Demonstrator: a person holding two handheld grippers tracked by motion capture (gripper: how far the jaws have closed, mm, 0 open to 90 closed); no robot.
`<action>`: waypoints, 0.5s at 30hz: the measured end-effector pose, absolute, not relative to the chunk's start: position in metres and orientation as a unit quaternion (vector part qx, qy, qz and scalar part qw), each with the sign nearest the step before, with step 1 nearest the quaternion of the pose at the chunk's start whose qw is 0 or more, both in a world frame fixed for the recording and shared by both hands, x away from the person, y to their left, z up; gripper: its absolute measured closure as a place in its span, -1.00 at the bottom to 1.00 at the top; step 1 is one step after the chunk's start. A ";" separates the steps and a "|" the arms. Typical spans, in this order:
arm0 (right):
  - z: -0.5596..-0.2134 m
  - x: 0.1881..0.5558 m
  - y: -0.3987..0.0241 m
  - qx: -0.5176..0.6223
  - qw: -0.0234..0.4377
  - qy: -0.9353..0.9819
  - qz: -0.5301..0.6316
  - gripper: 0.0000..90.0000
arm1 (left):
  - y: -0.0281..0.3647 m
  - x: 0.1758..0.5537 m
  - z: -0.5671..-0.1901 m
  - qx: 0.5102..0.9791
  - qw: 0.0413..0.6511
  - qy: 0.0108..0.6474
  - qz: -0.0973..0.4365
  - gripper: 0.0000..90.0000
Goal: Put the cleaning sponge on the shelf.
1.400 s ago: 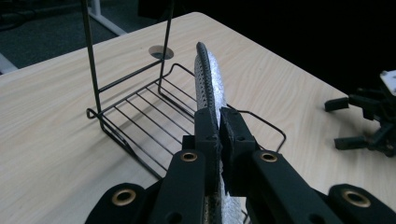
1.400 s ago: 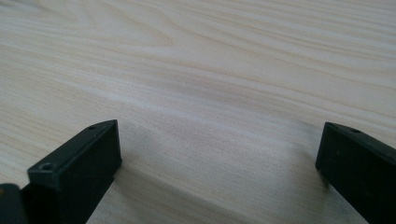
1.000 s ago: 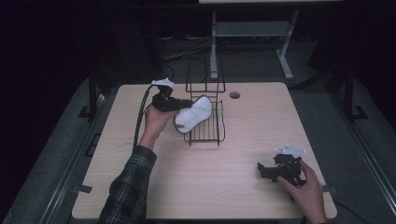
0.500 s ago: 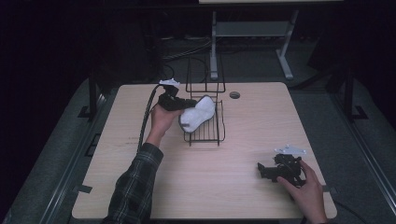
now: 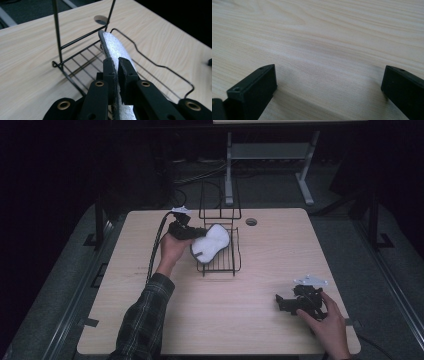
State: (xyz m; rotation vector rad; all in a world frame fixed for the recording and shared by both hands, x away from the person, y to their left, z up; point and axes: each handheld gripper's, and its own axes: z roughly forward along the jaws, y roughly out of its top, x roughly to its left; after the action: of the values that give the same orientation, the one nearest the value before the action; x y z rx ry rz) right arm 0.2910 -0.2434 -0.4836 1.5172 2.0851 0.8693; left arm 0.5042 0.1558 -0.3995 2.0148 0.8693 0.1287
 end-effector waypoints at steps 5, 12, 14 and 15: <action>-0.484 0.291 -0.243 0.545 0.208 0.749 0.312 -1.00 | 0.152 0.503 -0.407 0.827 0.432 0.354 0.059 0.83; -0.484 0.291 -0.243 0.545 0.208 0.749 0.312 -1.00 | 0.153 0.501 -0.408 0.830 0.429 0.351 0.061 0.79; -0.484 0.291 -0.243 0.545 0.208 0.749 0.312 -1.00 | 0.154 0.499 -0.407 0.830 0.431 0.348 0.060 0.83; -0.484 0.291 -0.243 0.545 0.209 0.750 0.313 -1.00 | 0.155 0.497 -0.407 0.830 0.433 0.347 0.059 0.86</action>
State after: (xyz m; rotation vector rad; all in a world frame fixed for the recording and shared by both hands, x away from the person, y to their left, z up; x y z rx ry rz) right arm 0.2911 -0.2434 -0.4836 1.5161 2.0858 0.8696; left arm 0.4972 0.1551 -0.4069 2.0669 0.8643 0.1464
